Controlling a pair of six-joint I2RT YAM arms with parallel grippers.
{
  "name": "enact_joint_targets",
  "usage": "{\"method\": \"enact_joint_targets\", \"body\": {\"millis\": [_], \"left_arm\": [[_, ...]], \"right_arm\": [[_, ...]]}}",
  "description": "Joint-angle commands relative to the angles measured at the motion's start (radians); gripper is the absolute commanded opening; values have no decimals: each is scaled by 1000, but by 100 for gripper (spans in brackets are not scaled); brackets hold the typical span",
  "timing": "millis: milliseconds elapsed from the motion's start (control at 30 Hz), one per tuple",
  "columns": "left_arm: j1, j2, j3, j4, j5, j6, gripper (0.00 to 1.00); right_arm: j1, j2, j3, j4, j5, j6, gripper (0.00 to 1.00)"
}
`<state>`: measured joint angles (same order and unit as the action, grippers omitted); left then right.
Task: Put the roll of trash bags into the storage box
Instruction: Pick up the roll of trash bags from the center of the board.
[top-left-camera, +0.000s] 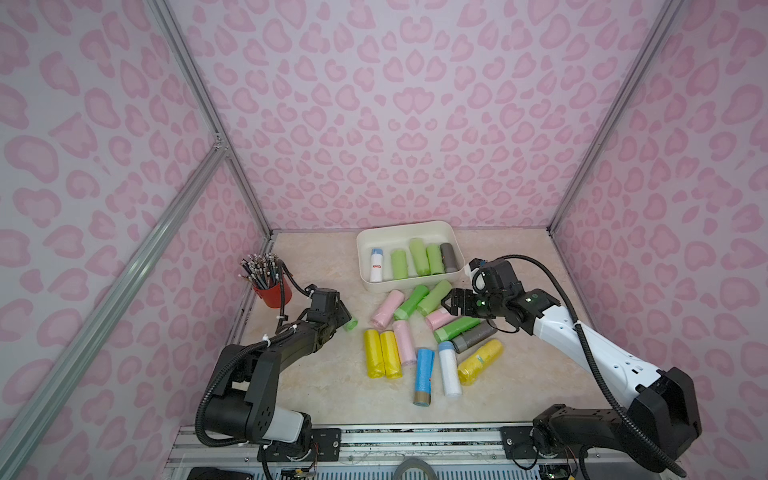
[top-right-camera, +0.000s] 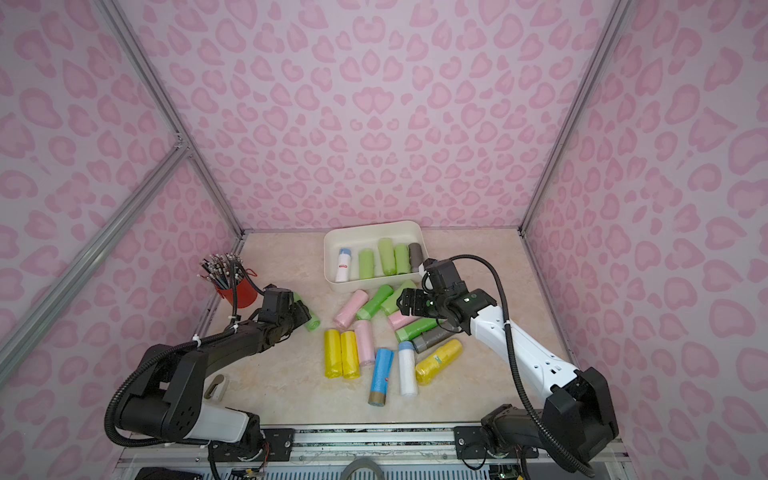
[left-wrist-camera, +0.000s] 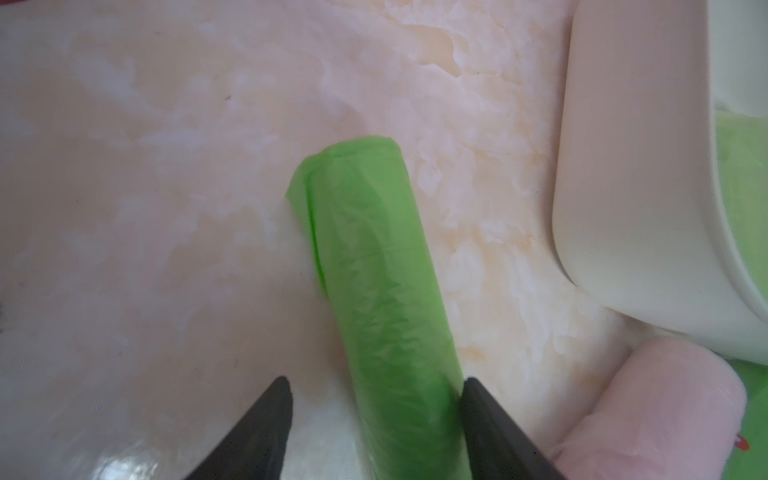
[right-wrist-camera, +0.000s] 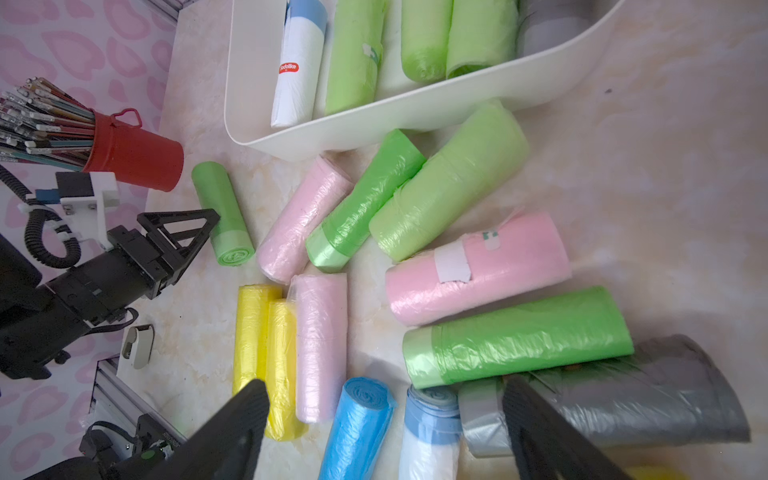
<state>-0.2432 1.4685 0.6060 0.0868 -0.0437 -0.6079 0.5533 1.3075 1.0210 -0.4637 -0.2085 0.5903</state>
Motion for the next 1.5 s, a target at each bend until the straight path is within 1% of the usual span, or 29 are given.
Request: {"method": "enact_joint_targets", "body": {"millis": [0,267,600,800,1000,1133,1233,1333,1400,1467], "left_arm": [[1,22,22,35,-10,13,64],[1,60,42,36,-28,20,59],[-1,123,48,54,-18,28,51],[-10,117,51,45,-32,39,36],[-66,69,73,-1,-91,64,30],[-142,23,107,-48,-159,72,28],[-187,0,147,-74,-147,69,26],[-236,-14,203,-99,-131,66,25],[-268,-17,246,-119,-136,69,25],[-290,-7,296,-135,-129,75,25]], "right_arm": [[2,4,1,8,-6,2,90],[2,3,-1,-2,0,-7,90],[0,-1,2,-11,-14,-8,90],[-1,-11,1,-24,-3,-10,90],[-2,-11,-6,-19,-16,-1,90],[-3,-5,-6,-16,-26,5,90],[-2,-8,-7,-15,-35,10,90],[-1,-23,-16,-13,-31,17,90],[-2,-25,-23,-14,-20,18,90],[-1,-68,-31,-23,9,18,90]]}}
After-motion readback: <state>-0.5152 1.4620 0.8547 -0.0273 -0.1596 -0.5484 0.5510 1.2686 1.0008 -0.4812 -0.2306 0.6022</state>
